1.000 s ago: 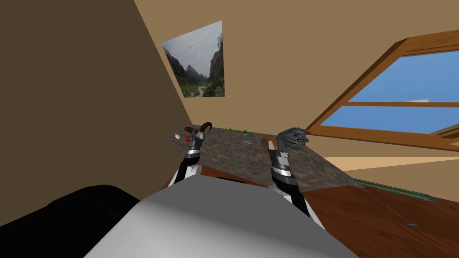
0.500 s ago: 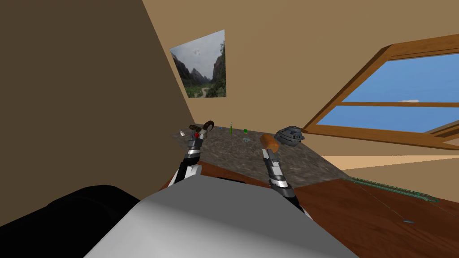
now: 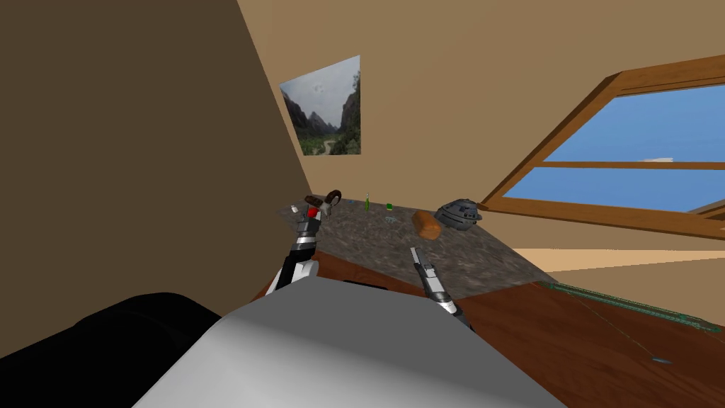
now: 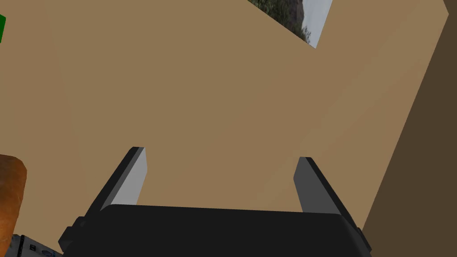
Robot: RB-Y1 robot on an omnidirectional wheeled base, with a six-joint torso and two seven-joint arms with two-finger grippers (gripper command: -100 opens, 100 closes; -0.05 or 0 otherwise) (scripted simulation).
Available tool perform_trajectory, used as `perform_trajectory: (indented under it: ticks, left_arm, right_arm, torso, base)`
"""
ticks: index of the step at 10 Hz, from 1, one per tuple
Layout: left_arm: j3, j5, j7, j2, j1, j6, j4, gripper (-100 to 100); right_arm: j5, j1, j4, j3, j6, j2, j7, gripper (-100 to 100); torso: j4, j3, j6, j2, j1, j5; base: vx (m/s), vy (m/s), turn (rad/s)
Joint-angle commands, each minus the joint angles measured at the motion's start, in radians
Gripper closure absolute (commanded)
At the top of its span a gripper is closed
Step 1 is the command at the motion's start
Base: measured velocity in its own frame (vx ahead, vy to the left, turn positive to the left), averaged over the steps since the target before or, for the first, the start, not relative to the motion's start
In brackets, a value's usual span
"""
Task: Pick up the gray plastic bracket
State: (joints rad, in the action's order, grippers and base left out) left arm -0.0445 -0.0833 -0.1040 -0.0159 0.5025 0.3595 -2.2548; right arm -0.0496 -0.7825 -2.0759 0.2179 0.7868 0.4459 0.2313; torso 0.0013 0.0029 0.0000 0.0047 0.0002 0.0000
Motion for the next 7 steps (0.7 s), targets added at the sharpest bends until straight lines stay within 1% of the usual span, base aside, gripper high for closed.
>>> perform_trajectory:
  ticks: [1, 2, 3, 4, 5, 6, 7]
  left_arm:
    - [0.000, 0.000, 0.000, 0.000, 0.000, 0.000, 0.000, 0]
    - [0.000, 0.000, 0.000, 0.000, 0.000, 0.000, 0.000, 0]
    - [0.000, 0.000, 0.000, 0.000, 0.000, 0.000, 0.000, 0]
    - [0.000, 0.000, 0.000, 0.000, 0.000, 0.000, 0.000, 0]
    - [0.000, 0.000, 0.000, 0.000, 0.000, 0.000, 0.000, 0]
    - [0.000, 0.000, 0.000, 0.000, 0.000, 0.000, 0.000, 0]
    - [0.000, 0.000, 0.000, 0.000, 0.000, 0.000, 0.000, 0]
  right_arm:
    - [0.008, -0.046, 0.036, 0.025, 0.026, 0.050, 0.014, -100]
    - [0.008, -0.046, 0.036, 0.025, 0.026, 0.065, 0.014, -100]
    - [0.016, -0.080, 0.076, 0.044, 0.044, 0.104, 0.023, -100]
    - [0.016, -0.080, 0.076, 0.044, 0.044, 0.122, 0.023, -100]
    - [0.026, -0.112, 0.118, 0.062, 0.061, 0.161, 0.031, -100]
    - [0.026, -0.112, 0.118, 0.062, 0.061, 0.181, 0.031, -100]
    - [0.037, -0.144, 0.151, 0.078, 0.074, 0.219, 0.038, -100]
  torso:
    - [0.000, 0.000, 0.000, 0.000, 0.000, 0.000]
    - [0.000, 0.000, 0.000, 0.000, 0.000, 0.000]
    - [0.000, 0.000, 0.000, 0.000, 0.000, 0.000]
    - [0.000, 0.001, 0.000, 0.001, 0.001, 0.000]
    - [0.000, 0.000, 0.000, 0.000, 0.000, 0.000]
    - [0.000, 0.000, 0.000, 0.001, -0.001, 0.000]
    - [0.000, 0.000, 0.000, 0.000, -0.001, 0.000]
  base:
    - [-0.070, 0.015, 0.125]
    - [-0.066, 0.010, 0.048]
    - [-0.091, 0.025, 0.119]
    - [-0.074, 0.015, 0.059]
    - [-0.081, 0.001, 0.149]
    - [-0.067, 0.008, 0.070]
    - [-0.066, 0.037, 0.173]
